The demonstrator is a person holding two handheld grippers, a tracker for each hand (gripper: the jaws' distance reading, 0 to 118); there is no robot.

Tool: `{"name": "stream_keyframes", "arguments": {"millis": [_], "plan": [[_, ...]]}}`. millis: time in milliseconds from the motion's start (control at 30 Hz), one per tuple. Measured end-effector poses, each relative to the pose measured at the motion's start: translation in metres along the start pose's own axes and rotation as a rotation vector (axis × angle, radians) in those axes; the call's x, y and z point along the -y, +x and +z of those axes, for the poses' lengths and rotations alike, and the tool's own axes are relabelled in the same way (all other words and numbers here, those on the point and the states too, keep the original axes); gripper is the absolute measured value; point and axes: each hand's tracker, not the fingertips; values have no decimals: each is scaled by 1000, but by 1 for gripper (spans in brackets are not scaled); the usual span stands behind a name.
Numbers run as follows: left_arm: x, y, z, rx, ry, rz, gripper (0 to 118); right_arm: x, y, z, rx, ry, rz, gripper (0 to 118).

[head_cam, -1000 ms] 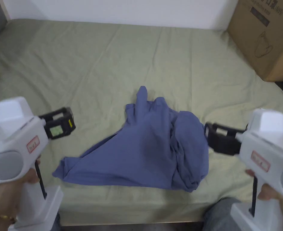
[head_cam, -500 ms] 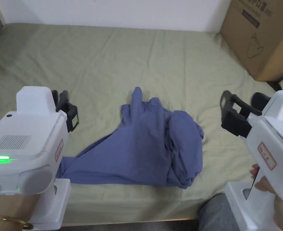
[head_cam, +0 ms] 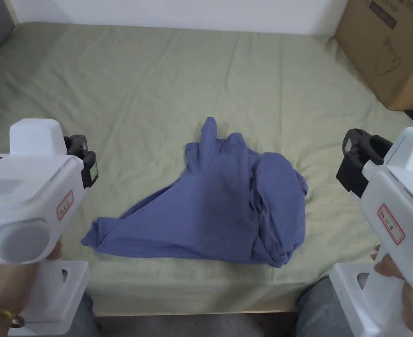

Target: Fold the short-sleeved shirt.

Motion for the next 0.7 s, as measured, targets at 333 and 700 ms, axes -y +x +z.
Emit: {"name": "stream_keyframes", "arguments": {"millis": [333, 700], "plan": [[51, -34, -94, -9, -586, -35, 102, 2, -6, -3, -7, -26, 23, 0], [98, -51, -130, -38, -775, 54, 94, 10, -7, -11, 10, -72, 32, 0]]}}
